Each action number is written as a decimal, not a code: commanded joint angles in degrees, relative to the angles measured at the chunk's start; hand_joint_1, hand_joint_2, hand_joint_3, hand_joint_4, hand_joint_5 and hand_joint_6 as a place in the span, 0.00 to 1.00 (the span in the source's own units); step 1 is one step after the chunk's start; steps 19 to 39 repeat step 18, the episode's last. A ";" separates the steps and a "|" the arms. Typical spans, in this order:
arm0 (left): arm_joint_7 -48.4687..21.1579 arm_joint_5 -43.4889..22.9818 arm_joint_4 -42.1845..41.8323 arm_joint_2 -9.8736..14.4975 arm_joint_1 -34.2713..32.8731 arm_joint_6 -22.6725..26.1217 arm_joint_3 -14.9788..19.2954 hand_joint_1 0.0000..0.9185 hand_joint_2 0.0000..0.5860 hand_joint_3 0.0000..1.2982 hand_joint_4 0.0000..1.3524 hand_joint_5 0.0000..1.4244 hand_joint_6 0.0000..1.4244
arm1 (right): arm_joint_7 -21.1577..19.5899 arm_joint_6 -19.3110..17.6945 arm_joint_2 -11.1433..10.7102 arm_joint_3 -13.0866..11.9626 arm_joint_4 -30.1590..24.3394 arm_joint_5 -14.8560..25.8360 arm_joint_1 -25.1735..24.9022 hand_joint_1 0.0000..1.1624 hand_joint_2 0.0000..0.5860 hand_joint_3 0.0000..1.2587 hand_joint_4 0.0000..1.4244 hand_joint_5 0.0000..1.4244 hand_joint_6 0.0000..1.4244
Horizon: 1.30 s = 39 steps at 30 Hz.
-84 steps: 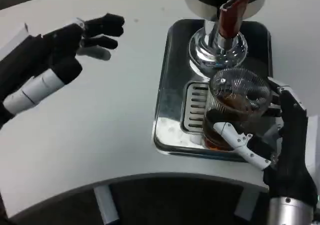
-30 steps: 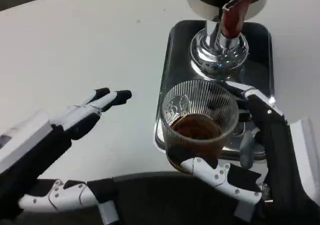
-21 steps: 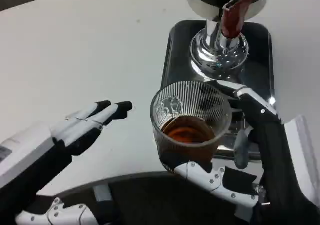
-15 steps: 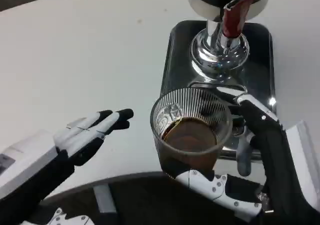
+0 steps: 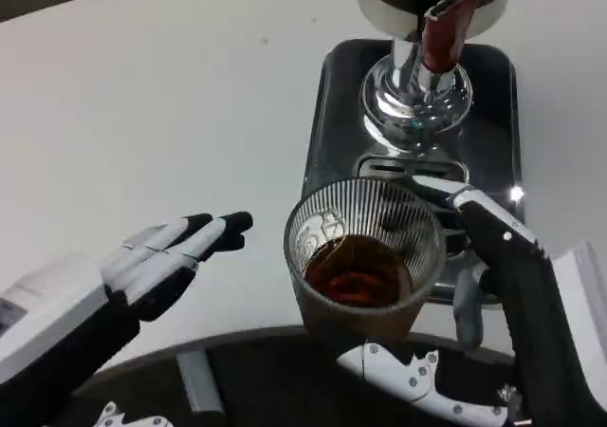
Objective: Grasp the cup under the faucet to collect the drink, then remove the cup.
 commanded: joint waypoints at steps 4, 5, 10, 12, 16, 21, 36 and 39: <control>0.59 0.29 -0.40 0.23 1.26 0.46 0.52 0.00 0.18 0.00 0.00 0.00 0.02 | -0.21 -3.61 1.26 3.70 -3.60 0.49 3.75 0.82 0.24 0.64 0.62 0.75 0.93; 0.61 0.28 -0.42 0.20 1.27 0.52 0.53 0.00 0.18 0.00 0.00 0.00 0.02 | -0.18 -3.64 1.19 3.77 -3.66 0.54 3.89 0.82 0.24 0.64 0.62 0.75 0.93; 0.65 0.30 -0.80 0.13 1.45 0.98 0.62 0.00 0.18 0.00 0.00 0.00 0.02 | -0.27 -3.98 0.95 4.20 -3.95 0.52 4.58 0.82 0.24 0.64 0.62 0.75 0.93; 0.63 0.28 -1.08 0.12 1.50 1.25 0.55 0.00 0.18 0.00 0.00 0.00 0.02 | -0.33 -4.13 0.83 4.28 -4.10 0.41 4.84 0.82 0.24 0.64 0.62 0.75 0.93; 0.56 0.20 -1.42 0.14 1.49 1.74 0.37 0.00 0.18 0.00 0.00 0.00 0.02 | -0.41 -4.19 0.64 4.16 -4.33 0.68 5.28 0.82 0.24 0.64 0.62 0.75 0.93; 0.55 0.15 -1.52 0.12 1.48 1.89 0.30 0.00 0.18 0.00 0.00 0.00 0.02 | -0.47 -4.23 0.57 3.99 -4.43 0.84 5.41 0.82 0.24 0.64 0.62 0.75 0.93; 0.55 0.15 -1.52 0.12 1.48 1.89 0.30 0.00 0.18 0.00 0.00 0.00 0.02 | -0.47 -4.23 0.57 3.99 -4.43 0.84 5.41 0.82 0.24 0.64 0.62 0.75 0.93; 0.55 0.15 -1.52 0.12 1.48 1.89 0.30 0.00 0.18 0.00 0.00 0.00 0.02 | -0.47 -4.23 0.57 3.99 -4.43 0.84 5.41 0.82 0.24 0.64 0.62 0.75 0.93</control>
